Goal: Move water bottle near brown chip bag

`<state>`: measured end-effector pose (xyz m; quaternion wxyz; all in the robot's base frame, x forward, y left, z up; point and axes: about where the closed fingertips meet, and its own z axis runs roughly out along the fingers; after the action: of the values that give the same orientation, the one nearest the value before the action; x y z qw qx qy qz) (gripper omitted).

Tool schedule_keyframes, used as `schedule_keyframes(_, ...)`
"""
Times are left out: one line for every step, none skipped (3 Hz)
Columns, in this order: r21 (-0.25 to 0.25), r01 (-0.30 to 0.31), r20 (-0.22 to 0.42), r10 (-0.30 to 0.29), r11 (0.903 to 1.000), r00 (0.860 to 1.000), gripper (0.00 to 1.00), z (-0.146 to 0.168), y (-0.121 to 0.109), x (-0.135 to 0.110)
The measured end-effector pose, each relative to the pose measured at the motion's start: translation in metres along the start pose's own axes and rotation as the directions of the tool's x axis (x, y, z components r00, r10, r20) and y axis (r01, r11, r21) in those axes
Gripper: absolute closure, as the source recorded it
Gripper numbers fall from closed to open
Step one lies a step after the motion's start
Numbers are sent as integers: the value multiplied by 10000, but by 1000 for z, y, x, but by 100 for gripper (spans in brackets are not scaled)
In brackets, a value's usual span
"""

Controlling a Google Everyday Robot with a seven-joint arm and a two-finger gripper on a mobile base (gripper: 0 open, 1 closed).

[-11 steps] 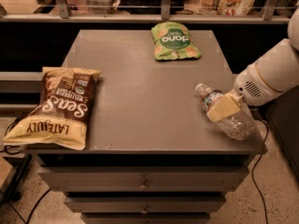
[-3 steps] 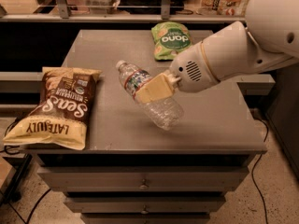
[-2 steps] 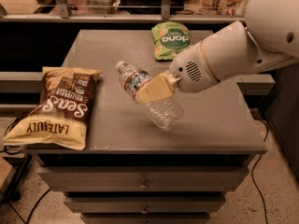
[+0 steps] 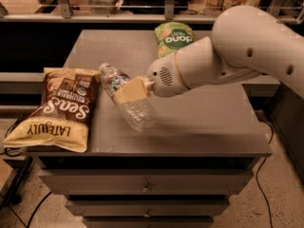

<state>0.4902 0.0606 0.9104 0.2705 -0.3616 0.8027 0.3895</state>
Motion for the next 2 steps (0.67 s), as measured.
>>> schedule_keyframes(-523, -793, 346, 812, 9955, 9961, 74, 41, -13, -8)
schedule_keyframes(-810, -1230, 443, 1268, 9891, 9909, 51, 65, -19, -11)
